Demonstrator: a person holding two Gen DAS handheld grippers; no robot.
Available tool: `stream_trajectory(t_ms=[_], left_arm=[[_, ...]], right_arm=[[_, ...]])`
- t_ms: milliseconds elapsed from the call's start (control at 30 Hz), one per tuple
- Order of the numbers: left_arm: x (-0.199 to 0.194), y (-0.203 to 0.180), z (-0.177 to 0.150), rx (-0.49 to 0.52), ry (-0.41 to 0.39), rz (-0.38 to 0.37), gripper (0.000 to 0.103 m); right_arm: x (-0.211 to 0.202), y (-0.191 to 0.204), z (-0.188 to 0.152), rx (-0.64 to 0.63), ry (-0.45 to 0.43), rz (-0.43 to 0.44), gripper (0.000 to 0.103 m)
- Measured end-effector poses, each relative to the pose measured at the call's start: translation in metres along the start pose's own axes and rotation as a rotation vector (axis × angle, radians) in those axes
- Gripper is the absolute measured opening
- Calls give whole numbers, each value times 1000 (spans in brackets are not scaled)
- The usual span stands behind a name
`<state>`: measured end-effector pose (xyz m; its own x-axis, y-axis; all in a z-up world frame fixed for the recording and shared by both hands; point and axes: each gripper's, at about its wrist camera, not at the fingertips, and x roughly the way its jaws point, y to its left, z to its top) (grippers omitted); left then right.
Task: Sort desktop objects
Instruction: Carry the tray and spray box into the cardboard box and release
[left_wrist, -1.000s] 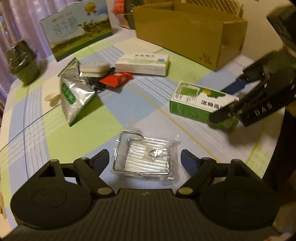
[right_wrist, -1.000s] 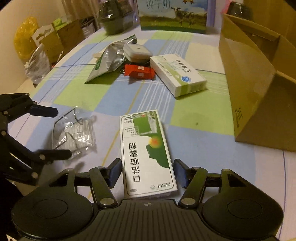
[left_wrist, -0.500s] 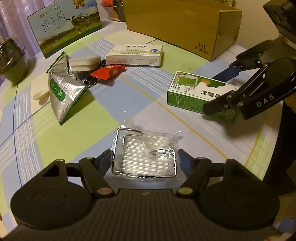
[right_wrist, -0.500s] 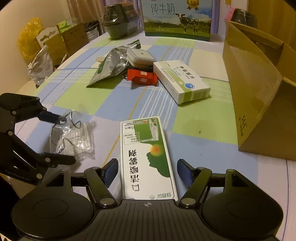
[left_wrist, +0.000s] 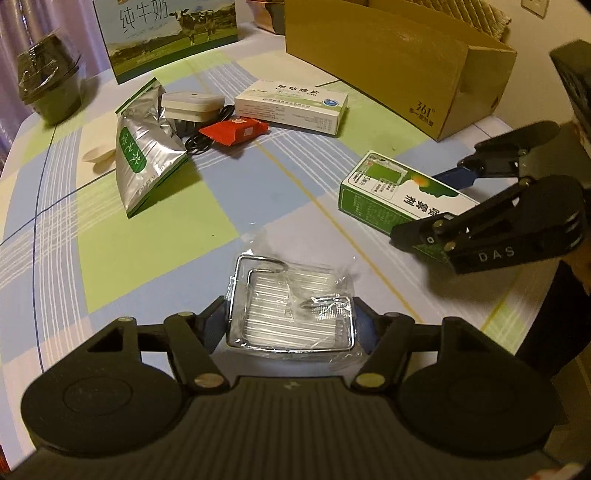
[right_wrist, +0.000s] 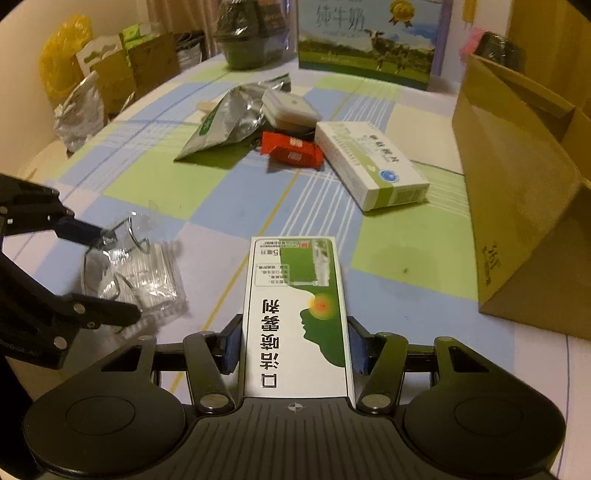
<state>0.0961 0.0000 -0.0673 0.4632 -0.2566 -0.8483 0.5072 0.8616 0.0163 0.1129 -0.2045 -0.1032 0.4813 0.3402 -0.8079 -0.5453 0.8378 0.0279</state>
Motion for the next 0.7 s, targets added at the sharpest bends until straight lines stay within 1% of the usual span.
stream_trajectory(t_ms=[167,267,400,533,700], left_arm=[[-11,-8,8,-46,-17,3,65],[-16,-16,23,-30,-35,9,65],[-25,-29,50,-23,-76,1,65],[-36,-45,81,-9,-130,-16,65],[-46,-69,120,21,-187,-35,65]], right_arm=[[-26,-10,-4,75,-60,-9,53],[-49,-21,-1,106,-106,-23,53],[-82,-38,10,146,-175,-51,53],[-118,-57,24,153,-255,-88,53],[-155,-88,41,173,-328,-139,53]])
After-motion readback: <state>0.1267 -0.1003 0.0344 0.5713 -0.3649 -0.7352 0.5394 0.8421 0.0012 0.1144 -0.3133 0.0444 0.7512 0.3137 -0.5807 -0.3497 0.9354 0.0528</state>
